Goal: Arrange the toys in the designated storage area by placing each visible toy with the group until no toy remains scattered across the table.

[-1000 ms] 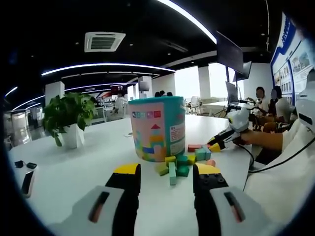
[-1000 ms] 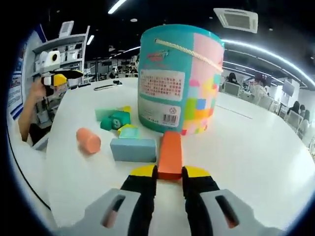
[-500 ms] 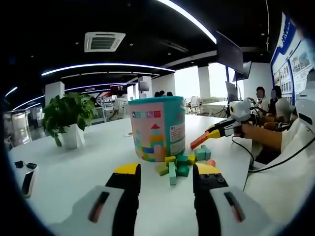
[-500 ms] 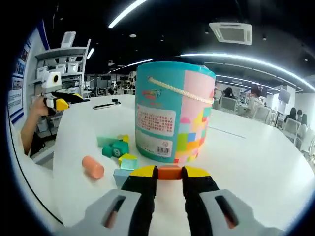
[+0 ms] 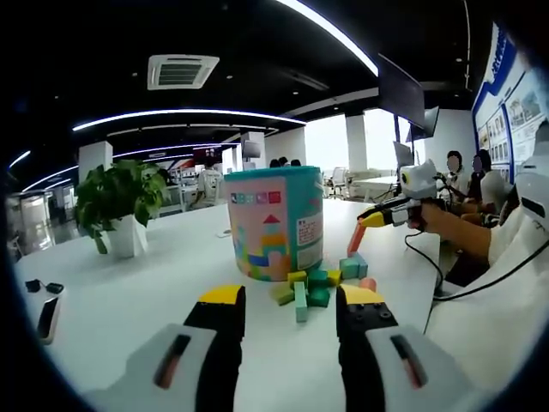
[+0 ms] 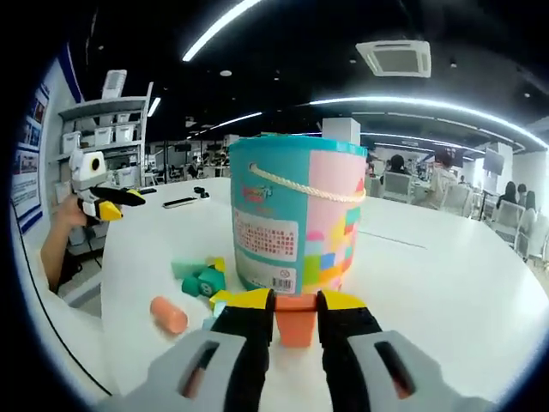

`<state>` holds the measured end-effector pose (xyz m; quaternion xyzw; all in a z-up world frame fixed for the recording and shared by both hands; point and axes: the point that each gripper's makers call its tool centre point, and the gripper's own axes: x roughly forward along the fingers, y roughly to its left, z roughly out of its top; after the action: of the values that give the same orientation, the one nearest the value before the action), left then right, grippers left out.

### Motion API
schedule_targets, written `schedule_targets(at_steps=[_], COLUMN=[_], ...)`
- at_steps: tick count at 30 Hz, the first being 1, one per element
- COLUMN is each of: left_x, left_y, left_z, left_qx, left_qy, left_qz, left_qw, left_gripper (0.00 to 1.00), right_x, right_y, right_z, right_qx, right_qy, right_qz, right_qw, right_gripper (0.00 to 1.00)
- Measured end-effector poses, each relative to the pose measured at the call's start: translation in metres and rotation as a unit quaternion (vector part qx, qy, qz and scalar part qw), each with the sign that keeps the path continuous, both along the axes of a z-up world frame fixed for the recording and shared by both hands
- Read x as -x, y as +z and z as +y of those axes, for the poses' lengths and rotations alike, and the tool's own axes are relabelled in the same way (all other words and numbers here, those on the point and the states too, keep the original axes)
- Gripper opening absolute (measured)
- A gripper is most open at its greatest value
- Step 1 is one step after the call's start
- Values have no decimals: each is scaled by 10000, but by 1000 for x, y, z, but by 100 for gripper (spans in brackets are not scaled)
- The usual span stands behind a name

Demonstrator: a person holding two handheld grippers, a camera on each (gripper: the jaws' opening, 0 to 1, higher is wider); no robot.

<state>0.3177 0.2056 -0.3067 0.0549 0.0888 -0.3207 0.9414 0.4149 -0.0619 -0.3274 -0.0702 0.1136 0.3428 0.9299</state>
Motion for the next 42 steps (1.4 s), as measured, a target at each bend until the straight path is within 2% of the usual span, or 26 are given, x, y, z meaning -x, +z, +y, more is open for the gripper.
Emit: schedule_targets(at_steps=[2, 6, 10, 13, 16, 17, 19, 24, 31, 36, 37, 39, 42], left_x=[0, 0, -1, -1, 0, 0, -1, 0, 0, 0, 0, 0, 0], left_y=[0, 1, 0, -1, 0, 0, 0, 1, 0, 0, 0, -1, 0], left_z=[-1, 1, 2, 2, 2, 2, 2, 0, 1, 1, 1, 2, 1], left_qx=[-3, 7, 7, -4, -4, -2, -4, -10, -13, -13, -14, -16, -11], left_qy=[-8, 9, 20, 11, 3, 4, 14, -2, 1, 4, 5, 8, 4], left_qz=[-3, -16, -6, 7, -6, -5, -2, -7, -2, 0, 4, 9, 2], left_qw=[10000, 10000, 10000, 10000, 10000, 10000, 10000, 10000, 10000, 10000, 10000, 10000, 10000], left_gripper=[43, 43, 43, 43, 43, 43, 43, 43, 43, 43, 43, 43, 43], right_x=[-6, 1, 9, 12, 12, 11, 11, 12, 12, 12, 12, 13, 12], right_y=[-1, -4, -3, 0, -5, -3, -3, -3, -6, -12, -12, -12, -14], right_z=[1, 3, 0, -4, -8, -8, -11, -8, -7, -4, -3, -2, -2], right_qx=[-10, -97, -113, -176, -205, -279, -335, -239, -266, -257, -262, -292, -148], right_qy=[3, 21, -12, -73, -89, -92, -105, -40, -8, 13, 7, 58, 38], right_qz=[65, 108, 52, -102, -58, -167, -132, -251, -161, -158, -176, -145, -114], right_qw=[10000, 9999, 9999, 9998, 9997, 9994, 9993, 9994, 9995, 9995, 9995, 9995, 9998], right_gripper=[20, 20, 20, 20, 20, 20, 20, 20, 21, 30, 29, 21, 20])
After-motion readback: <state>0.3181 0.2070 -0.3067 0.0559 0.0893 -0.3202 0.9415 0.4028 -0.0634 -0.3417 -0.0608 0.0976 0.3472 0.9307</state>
